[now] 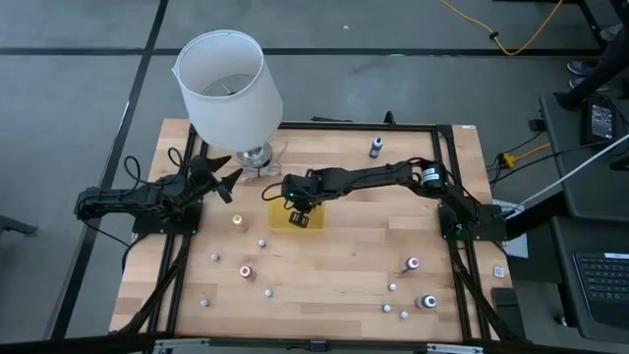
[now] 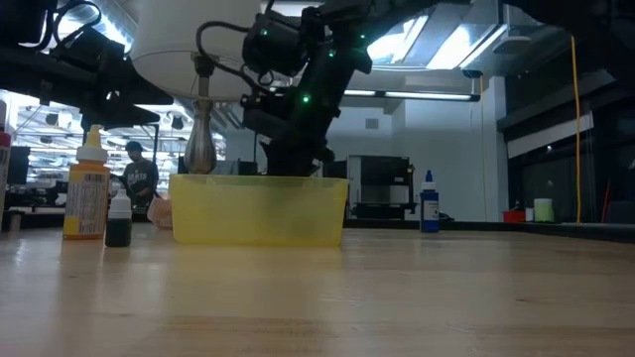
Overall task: Pick & Place food coloring
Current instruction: Put the red food coloring bottle into the yellow bin
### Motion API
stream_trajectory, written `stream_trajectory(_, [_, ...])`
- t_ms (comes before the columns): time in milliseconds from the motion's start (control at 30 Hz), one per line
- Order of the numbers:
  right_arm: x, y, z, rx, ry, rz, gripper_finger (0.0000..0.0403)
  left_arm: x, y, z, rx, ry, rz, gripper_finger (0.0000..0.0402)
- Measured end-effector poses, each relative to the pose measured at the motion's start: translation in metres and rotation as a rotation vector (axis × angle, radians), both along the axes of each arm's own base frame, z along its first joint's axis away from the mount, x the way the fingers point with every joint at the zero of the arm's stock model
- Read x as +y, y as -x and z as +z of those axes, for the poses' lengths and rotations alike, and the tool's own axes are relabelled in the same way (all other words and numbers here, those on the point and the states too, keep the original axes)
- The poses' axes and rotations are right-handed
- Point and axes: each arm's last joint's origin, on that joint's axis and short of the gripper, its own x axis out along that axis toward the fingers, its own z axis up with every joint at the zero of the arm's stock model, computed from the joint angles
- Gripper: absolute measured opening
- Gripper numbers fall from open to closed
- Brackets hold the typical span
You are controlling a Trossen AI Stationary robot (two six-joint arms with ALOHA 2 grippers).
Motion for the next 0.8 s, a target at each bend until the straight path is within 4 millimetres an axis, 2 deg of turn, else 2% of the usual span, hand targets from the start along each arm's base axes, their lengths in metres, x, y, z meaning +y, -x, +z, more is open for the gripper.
stream_trajectory(233, [-0.0079, 0.0001, -0.001, -0.001, -0.001, -0.014, 0.0059, 0.0, 0.0, 0.0, 0.0, 0.0, 0.0, 0.0312])
stream_trajectory(533, [-0.0087, 0.0044, -0.003, 0.044, -0.021, -0.038, 0.0105, 0.0, 0.0, 0.0, 0.0, 0.0, 0.0, 0.0312])
stream_trajectory(800, [-0.0089, 0.0043, -0.0029, 0.044, -0.021, -0.04, 0.0113, 0.0, 0.0, 0.0, 0.0, 0.0, 0.0, 0.0313])
